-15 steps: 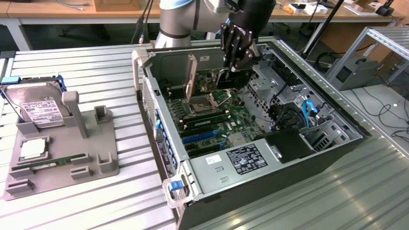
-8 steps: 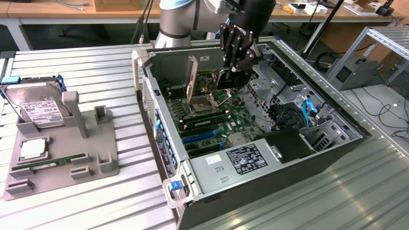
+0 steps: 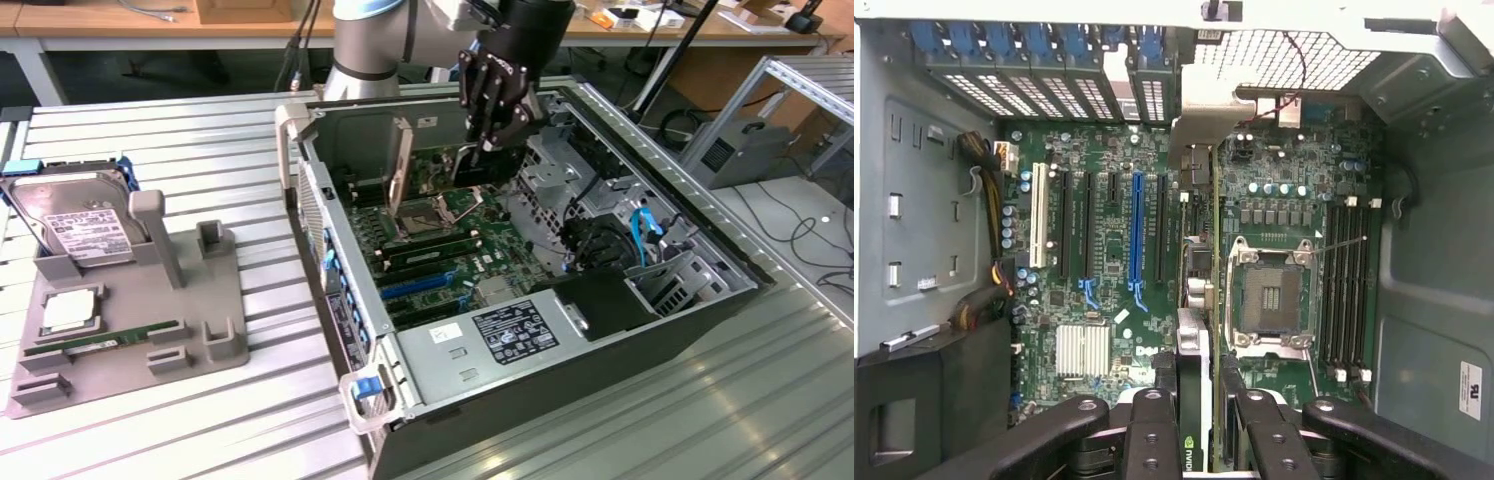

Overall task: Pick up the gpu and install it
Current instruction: 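Insert the gpu into the slot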

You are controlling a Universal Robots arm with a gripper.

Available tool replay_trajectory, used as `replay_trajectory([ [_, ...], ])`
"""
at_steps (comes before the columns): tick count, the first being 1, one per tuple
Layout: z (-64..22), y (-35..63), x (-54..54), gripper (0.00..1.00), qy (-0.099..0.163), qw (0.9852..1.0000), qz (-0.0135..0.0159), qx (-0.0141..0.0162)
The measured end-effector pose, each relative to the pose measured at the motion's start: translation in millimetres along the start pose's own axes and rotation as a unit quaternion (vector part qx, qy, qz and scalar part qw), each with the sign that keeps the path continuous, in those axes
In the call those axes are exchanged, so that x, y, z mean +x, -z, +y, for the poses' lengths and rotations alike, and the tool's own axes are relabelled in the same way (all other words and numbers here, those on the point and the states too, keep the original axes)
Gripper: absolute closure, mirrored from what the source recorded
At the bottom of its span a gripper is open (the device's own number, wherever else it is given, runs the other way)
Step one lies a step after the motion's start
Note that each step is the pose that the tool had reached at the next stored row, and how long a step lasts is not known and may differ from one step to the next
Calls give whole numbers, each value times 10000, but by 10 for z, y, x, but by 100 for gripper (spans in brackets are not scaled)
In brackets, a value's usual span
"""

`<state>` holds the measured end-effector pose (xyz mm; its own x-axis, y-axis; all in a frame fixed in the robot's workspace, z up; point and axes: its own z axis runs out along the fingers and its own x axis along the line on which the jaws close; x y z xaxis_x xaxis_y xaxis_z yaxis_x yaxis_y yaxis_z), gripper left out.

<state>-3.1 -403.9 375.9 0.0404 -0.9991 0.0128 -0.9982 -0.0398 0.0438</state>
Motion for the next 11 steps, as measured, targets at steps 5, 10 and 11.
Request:
replay_trajectory([
  [5, -1, -16, 0, 73, 0, 10000, 0, 0],
  [10, -1, -32, 0, 73, 0, 10000, 0, 0],
  [11, -2, -38, 0, 73, 0, 10000, 0, 0],
])
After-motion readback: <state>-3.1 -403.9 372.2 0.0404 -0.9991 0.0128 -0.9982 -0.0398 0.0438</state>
